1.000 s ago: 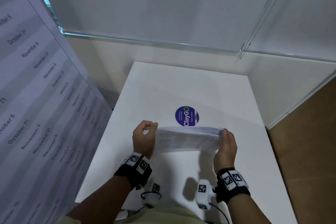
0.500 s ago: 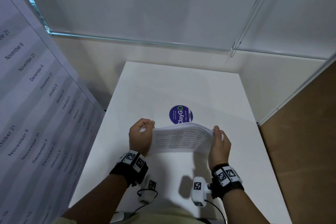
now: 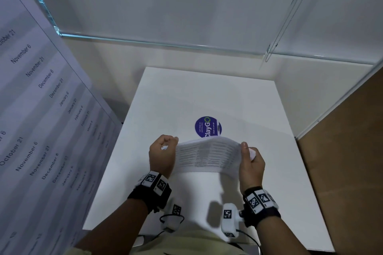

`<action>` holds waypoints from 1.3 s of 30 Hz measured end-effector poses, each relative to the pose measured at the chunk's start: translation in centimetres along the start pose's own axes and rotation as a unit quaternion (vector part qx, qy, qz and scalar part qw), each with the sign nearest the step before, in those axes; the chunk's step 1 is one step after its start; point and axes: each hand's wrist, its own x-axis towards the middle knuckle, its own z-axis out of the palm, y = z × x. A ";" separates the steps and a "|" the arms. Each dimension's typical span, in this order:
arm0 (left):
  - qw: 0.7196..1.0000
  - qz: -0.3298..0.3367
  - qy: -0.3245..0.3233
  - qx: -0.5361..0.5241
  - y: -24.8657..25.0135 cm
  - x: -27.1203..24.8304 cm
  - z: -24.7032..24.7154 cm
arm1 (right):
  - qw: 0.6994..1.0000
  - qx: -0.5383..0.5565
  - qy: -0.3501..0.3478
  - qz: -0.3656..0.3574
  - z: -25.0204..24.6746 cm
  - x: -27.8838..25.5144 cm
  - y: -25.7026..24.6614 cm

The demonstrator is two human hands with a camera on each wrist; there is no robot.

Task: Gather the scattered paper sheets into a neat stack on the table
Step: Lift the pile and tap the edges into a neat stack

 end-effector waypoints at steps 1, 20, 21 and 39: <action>1.000 0.007 0.014 0.005 0.0 -0.1 -0.2 | 1.000 -0.008 0.006 0.001 -0.3 0.0 0.3; 0.998 0.034 -0.039 0.030 -1.4 -1.0 -0.5 | 0.994 -0.109 -0.015 -0.018 -1.8 -1.5 0.8; 0.998 0.033 -0.044 0.023 -1.5 -0.9 -0.5 | 0.995 -0.100 -0.013 -0.014 -1.9 -1.6 0.8; 0.997 0.050 -0.053 -0.020 -3.6 -2.0 -1.8 | 0.989 -0.110 -0.048 0.083 -1.6 -3.4 2.9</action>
